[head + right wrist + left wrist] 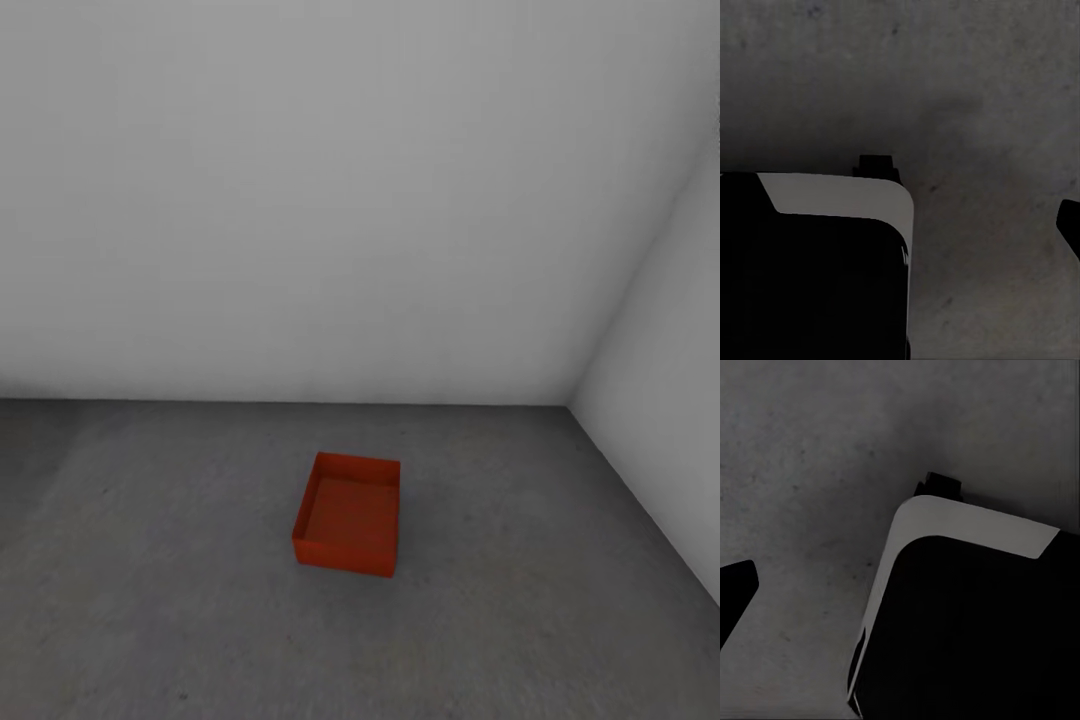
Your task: Move the two storage containers from the living room to the garage. In the garage, place one container on the floor and stack the other container on top of it (either order is fine).
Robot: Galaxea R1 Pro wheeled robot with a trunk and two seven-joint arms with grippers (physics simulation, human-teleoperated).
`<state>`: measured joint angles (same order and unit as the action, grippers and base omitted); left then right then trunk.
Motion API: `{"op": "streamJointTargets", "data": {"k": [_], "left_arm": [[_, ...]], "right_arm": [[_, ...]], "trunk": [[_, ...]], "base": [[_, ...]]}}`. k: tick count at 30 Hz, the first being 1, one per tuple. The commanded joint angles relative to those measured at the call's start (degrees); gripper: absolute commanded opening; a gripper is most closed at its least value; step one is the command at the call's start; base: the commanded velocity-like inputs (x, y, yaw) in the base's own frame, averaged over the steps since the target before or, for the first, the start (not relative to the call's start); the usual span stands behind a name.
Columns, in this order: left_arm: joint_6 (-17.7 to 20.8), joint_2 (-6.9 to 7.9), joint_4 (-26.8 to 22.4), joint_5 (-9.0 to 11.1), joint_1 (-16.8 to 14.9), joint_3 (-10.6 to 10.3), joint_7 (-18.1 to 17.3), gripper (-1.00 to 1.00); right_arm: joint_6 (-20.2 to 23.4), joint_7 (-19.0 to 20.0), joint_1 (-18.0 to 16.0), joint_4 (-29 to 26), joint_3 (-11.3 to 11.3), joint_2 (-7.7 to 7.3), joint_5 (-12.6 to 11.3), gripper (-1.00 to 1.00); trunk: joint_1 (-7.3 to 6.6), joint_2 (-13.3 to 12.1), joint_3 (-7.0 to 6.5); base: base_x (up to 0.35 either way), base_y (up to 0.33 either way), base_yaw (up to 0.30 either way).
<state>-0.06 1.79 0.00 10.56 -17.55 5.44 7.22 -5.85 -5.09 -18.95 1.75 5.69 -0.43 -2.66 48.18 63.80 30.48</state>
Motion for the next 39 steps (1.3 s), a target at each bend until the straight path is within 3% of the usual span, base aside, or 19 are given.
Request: {"op": "streamJointTargets", "data": {"k": [1,4,10,20,23,30,39], "left_arm": [[0.0,-0.01,0.0,0.0,0.2,0.4,-1.2,1.0],[0.0,0.07,0.0,0.1,0.5,0.4,-4.5,1.0],[0.0,0.21,0.0,0.1,0.7,0.4,-6.4,1.0],[0.0,0.27,0.0,0.2,0.7,0.4,-6.7,1.0],[-0.1,0.31,-0.1,0.2,0.7,0.4,-6.7,1.0],[-3.1,0.32,0.0,0.3,0.7,0.4,-6.7,1.0],[-3.8,0.32,-0.1,0.3,0.7,0.4,-6.7,1.0]], "right_arm": [[-0.3,-0.1,0.2,0.2,0.5,0.0,-0.3,1.0],[-0.5,-0.1,0.9,0.2,0.5,0.04,-0.3,1.0],[-0.7,-0.2,1.6,0.2,0.5,0.07,-0.3,1.0],[-1.0,-0.2,2.0,0.2,0.3,-0.1,-0.4,1.0],[-1.1,-0.2,3.6,0.2,0.3,-0.16,-0.4,1.0],[-1.3,-0.2,5.1,0.1,0.3,-0.29,-0.4,1.0],[-1.3,-0.2,5.2,0.1,0.3,-0.41,-0.4,1.0]], "trunk": [[0.0,0.0,-0.05],[0.0,0.0,-0.32],[0.0,0.0,-0.85],[0.0,0.0,-1.75],[0.0,0.0,-2.02],[0.0,0.0,-2.65],[0.0,0.0,-3.46]], "base": [[0.0,0.0,0.0],[0.0,0.0,0.0],[0.0,0.0,0.0],[0.0,0.0,0.0],[0.0,0.0,0.0],[0.0,0.0,0.0],[0.0,0.0,0.0]]}}
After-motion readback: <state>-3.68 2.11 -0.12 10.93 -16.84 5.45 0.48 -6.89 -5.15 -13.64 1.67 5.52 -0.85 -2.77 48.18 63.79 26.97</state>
